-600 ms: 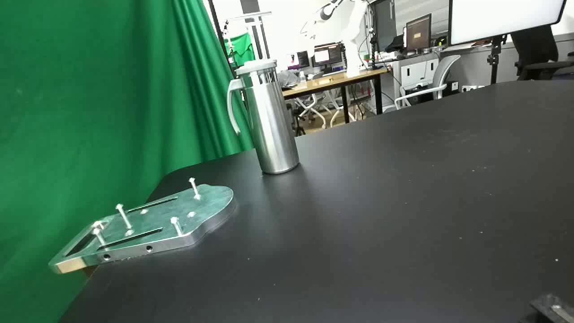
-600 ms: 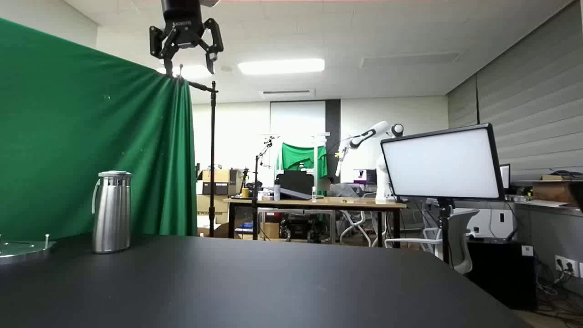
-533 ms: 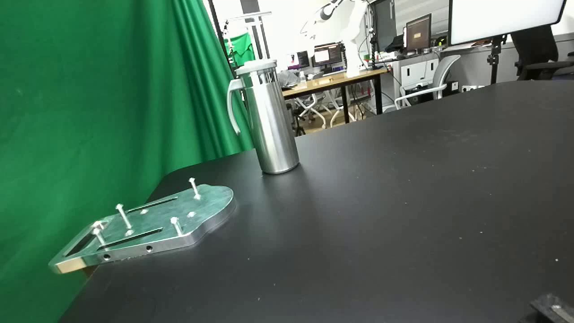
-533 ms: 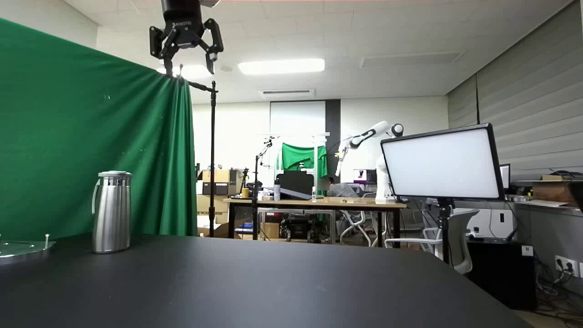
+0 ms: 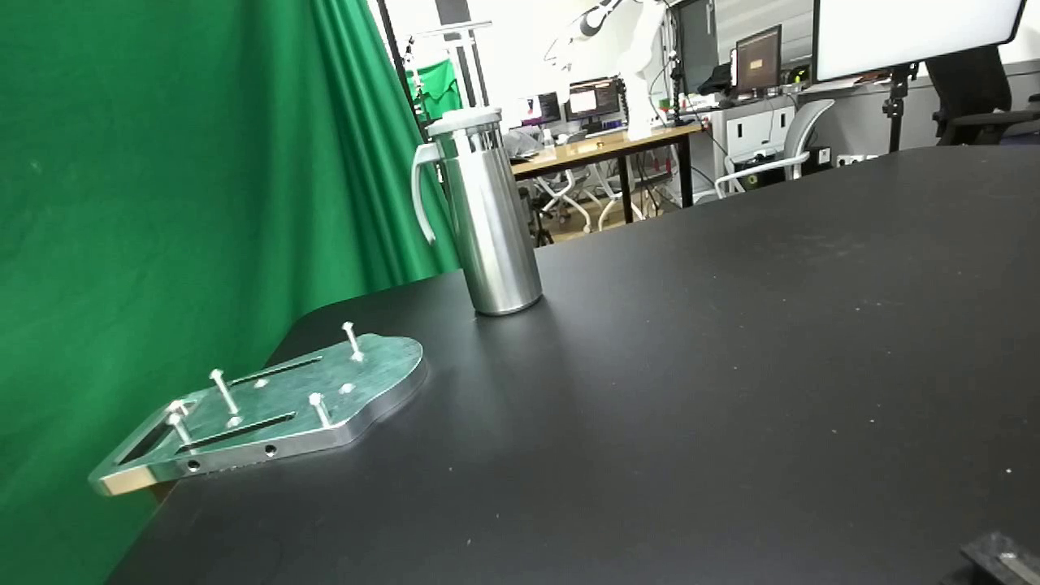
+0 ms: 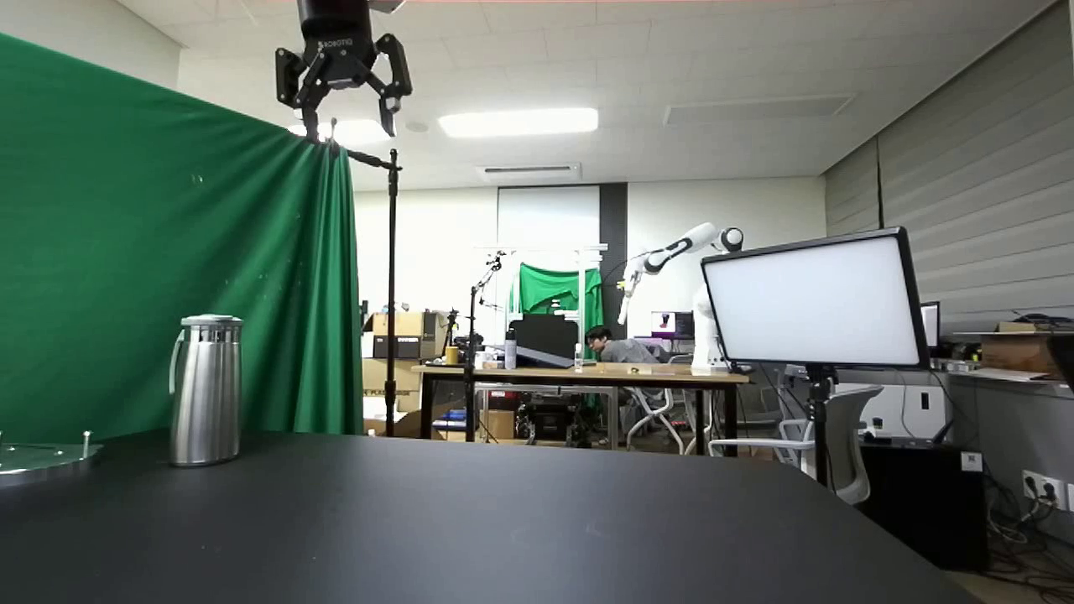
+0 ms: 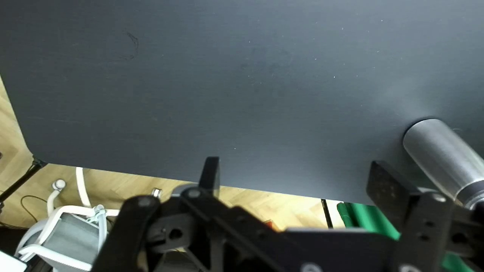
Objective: Open the mouth of the flask
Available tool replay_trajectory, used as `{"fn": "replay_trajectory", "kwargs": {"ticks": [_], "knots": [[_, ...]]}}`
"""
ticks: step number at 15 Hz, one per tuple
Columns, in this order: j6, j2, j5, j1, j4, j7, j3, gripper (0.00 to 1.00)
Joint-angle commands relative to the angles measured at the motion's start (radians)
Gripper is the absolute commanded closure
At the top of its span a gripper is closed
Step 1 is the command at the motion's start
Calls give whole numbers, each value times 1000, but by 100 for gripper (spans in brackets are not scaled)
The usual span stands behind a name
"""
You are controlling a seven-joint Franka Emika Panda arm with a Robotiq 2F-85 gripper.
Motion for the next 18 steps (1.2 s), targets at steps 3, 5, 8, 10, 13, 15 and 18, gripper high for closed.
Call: {"fn": "replay_trajectory", "kwargs": {"ticks": [3, 5, 8, 10, 13, 15, 18], "knots": [[-2, 1, -2, 6, 2, 2, -4, 0], [-2, 1, -2, 6, 2, 2, -4, 0], [15, 36, -1, 15, 36, -10, 1, 0], [19, 82, -2, 28, 75, -9, 15, 0], [24, 182, -10, 53, 157, -4, 50, 0], [19, 259, -10, 70, 223, -12, 70, 0], [13, 395, -26, 94, 348, -11, 109, 34]]}}
